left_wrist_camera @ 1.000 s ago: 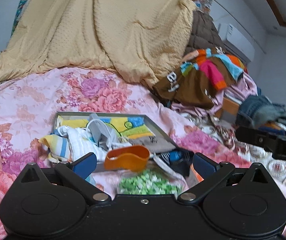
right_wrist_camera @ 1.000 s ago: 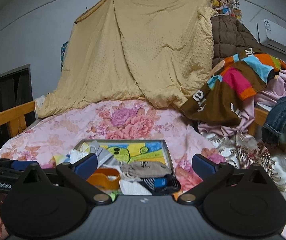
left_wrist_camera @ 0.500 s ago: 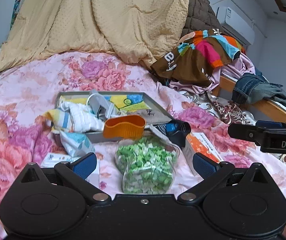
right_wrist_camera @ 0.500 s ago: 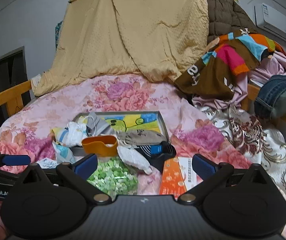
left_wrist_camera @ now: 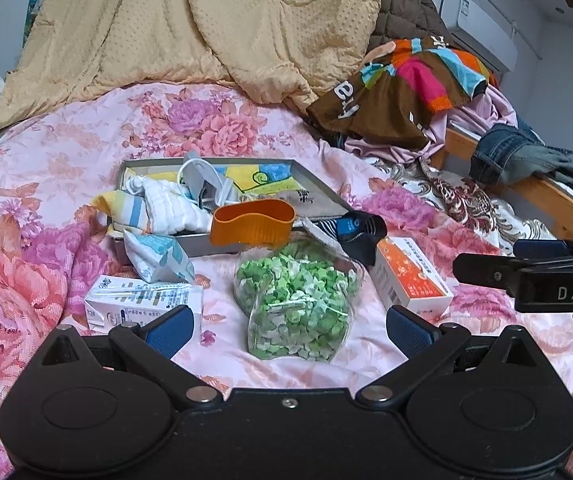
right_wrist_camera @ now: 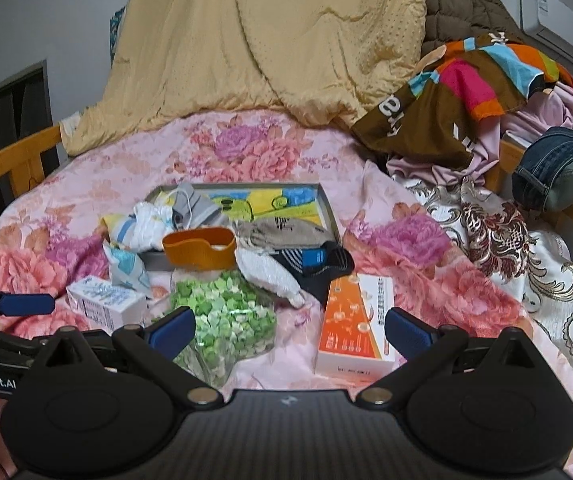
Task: Organize soft objects
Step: 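Move both tools toward the black striped sock and white foam piece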
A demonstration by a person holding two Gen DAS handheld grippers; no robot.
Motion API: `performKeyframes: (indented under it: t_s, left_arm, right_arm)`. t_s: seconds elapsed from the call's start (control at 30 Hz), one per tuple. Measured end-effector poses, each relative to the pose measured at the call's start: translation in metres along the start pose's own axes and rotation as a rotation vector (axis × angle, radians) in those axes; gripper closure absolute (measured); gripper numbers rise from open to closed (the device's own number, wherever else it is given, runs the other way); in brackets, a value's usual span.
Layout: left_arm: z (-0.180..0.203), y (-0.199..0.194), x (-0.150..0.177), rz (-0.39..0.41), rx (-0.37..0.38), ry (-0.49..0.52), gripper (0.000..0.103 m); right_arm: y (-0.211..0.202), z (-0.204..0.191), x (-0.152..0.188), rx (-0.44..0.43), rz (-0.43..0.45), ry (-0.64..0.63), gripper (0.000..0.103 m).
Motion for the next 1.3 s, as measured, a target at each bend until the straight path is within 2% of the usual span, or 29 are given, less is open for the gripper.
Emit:
performKeyframes:
  t_s: [0.5,0.83,1.3]
  left_arm:
    - [0.006,0.016,0.006,-0.045,0.008,0.011,0.001]
    - [0.009,0.028,0.001,-0.02,0.038,-0.002,0.001]
    - [0.021,0.067,-0.024,-0.002,0.09,0.112,0.001]
  right_arm:
    - [0.015,0.006,0.007,0.019,-0.07,0.019,0.0]
    - [0.026,0.012,0.011,0.027,-0.117,0.046,0.0]
    - [0.059,0.032,-0.001,0.002,-0.171,0.097,0.0]
Point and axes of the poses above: each gripper's, at about its wrist camera, not at the fingertips, and y roughly the way its jaws point, z to its right, x to its underside, the point moved 10 cm from there along y, roughly the way its jaws point, and after that the axes turned 5 degrees about y, right-handed, at the moved point
